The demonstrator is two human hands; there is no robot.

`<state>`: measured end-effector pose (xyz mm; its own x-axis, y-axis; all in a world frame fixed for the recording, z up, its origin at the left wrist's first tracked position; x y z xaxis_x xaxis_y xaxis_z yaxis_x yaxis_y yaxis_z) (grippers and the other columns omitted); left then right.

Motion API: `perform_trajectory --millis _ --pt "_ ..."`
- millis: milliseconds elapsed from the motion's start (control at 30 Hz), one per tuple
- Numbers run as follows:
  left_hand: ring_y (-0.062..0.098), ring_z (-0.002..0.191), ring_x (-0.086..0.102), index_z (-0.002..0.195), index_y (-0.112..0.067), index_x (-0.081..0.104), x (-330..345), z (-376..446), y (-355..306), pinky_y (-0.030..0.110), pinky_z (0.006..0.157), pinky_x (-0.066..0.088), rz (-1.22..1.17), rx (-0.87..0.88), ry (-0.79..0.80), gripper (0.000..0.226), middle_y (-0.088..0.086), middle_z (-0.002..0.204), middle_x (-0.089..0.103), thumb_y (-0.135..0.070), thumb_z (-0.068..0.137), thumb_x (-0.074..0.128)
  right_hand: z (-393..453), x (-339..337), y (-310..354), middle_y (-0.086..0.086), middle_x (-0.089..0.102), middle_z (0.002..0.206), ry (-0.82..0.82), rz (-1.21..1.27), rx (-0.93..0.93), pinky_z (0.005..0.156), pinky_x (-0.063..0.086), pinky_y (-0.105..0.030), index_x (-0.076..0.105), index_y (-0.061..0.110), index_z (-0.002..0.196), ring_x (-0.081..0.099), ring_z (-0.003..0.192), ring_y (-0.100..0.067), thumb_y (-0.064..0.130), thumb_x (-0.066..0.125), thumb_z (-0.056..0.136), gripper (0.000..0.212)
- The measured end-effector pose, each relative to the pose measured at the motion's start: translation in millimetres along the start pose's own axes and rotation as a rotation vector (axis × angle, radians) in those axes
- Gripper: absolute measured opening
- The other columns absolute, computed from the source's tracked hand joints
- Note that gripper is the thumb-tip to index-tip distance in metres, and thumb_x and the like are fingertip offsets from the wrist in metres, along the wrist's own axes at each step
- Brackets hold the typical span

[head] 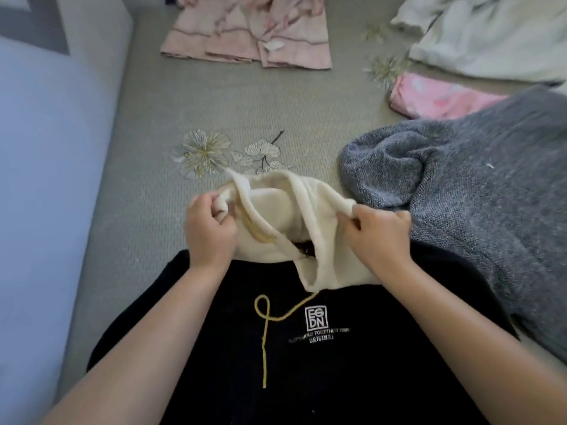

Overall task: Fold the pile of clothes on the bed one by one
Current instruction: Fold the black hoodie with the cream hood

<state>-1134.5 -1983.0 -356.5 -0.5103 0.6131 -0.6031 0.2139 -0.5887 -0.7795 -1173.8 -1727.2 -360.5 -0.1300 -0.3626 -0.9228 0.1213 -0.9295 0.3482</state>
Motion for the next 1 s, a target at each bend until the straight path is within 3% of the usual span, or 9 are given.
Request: perform_trajectory --millis 67,133,267,433,567,733,833,933,1000 --pt "0.023 0.089 0.047 0.089 0.009 0.06 -16.6 11.8 -38.9 0.011 0.075 0.028 0.077 0.254 -0.104 0.014 0.024 0.093 0.056 0.012 0.075 0.06 23.7 -42.9 16.1 -0.016 0.06 0.054 -0.265 0.052 -0.095 0.073 0.036 -0.041 0.06 0.003 0.064 0.059 0.056 -0.032 0.019 0.054 0.078 0.022" --pt "0.035 0.109 0.046 0.107 0.012 0.055 -6.2 26.7 -46.1 0.014 0.089 0.027 0.124 0.286 -0.038 0.029 0.033 0.119 0.047 0.007 0.079 0.06 50.3 -39.6 23.2 -0.018 0.065 0.069 -0.187 0.038 -0.056 0.077 0.036 -0.043 0.062 0.005 0.089 0.062 0.07 -0.034 0.023 0.048 0.085 0.023" --pt "0.034 0.139 0.015 0.143 -0.01 0.019 31.6 39.6 25.6 0.036 0.111 0.02 0.332 -0.24 0.214 0.062 0.021 0.151 0.002 -0.018 0.091 0.052 67.3 28.9 -5.6 -0.017 0.05 0.128 0.236 -0.139 0.221 0.096 0.026 -0.041 0.024 0.012 0.14 0.045 0.119 -0.031 0.032 0.034 0.096 0.049" --pt "0.035 0.141 0.004 0.145 -0.007 0.014 60.8 -22.3 68.1 0.045 0.114 0.015 0.618 -0.035 0.413 0.064 0.022 0.152 0.003 -0.025 0.093 0.046 5.5 61.2 -10.6 -0.013 0.045 0.133 0.274 -0.219 0.015 0.1 0.022 -0.043 0.037 0.011 0.135 0.036 0.125 -0.03 0.028 0.043 0.092 0.047" --pt "0.03 0.142 -0.001 0.145 -0.011 0.018 64.5 -113.3 106.6 0.047 0.113 0.005 0.705 0.17 0.566 0.063 0.017 0.154 0.008 -0.036 0.093 0.043 -84.2 55.0 -17.8 -0.022 0.054 0.128 0.134 -0.276 -0.204 0.098 0.03 -0.061 0.056 0.005 0.122 0.047 0.122 -0.04 0.027 0.052 0.084 0.045" --pt "0.027 0.142 -0.009 0.147 -0.017 0.006 48.6 -203.9 173.1 0.041 0.114 -0.002 0.799 0.024 0.769 0.063 0.012 0.155 -0.004 -0.043 0.095 0.029 -190.4 88.2 -60.3 -0.016 0.053 0.132 0.44 -0.468 -0.315 0.1 0.027 -0.059 0.059 0.015 0.121 0.046 0.124 -0.038 0.039 0.044 0.085 0.047" --pt "0.028 0.142 -0.009 0.147 -0.017 0.005 45.3 -209.8 171.8 0.041 0.114 -0.003 0.773 -0.056 0.753 0.061 0.011 0.155 -0.005 -0.041 0.096 0.028 -219.4 105.1 -89.4 -0.013 0.031 0.148 0.686 -0.479 -0.215 0.112 0.011 -0.045 0.04 0.013 0.137 0.024 0.138 -0.035 0.037 0.052 0.09 0.054" --pt "0.027 0.142 -0.006 0.147 -0.016 0.008 45.0 -207.6 161.4 0.043 0.115 0.003 0.758 -0.105 0.788 0.059 0.011 0.155 -0.004 -0.036 0.097 0.031 -216.0 108.2 -91.0 -0.007 0.007 0.156 0.728 -0.408 -0.12 0.114 -0.008 -0.038 0.019 0.017 0.146 -0.003 0.143 -0.026 0.036 0.034 0.096 0.056" --pt "0.026 0.143 -0.001 0.146 -0.011 0.014 40.2 -211.5 146.0 0.043 0.115 0.008 0.712 -0.099 0.781 0.056 0.012 0.155 0.003 -0.029 0.097 0.035 -208.7 89.8 -76.5 -0.012 0.025 0.151 0.647 -0.262 -0.103 0.116 0.003 -0.042 0.036 0.009 0.139 0.012 0.142 -0.028 0.026 0.043 0.094 0.048"
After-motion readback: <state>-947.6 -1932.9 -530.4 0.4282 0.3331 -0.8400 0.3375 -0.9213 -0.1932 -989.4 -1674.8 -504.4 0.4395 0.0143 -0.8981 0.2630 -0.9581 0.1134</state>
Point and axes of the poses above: each hand's wrist, its own z-axis towards the middle knuckle, its own x-axis out of the palm, y = z × x, the point moved 10 cm from there along z, towards the middle knuckle
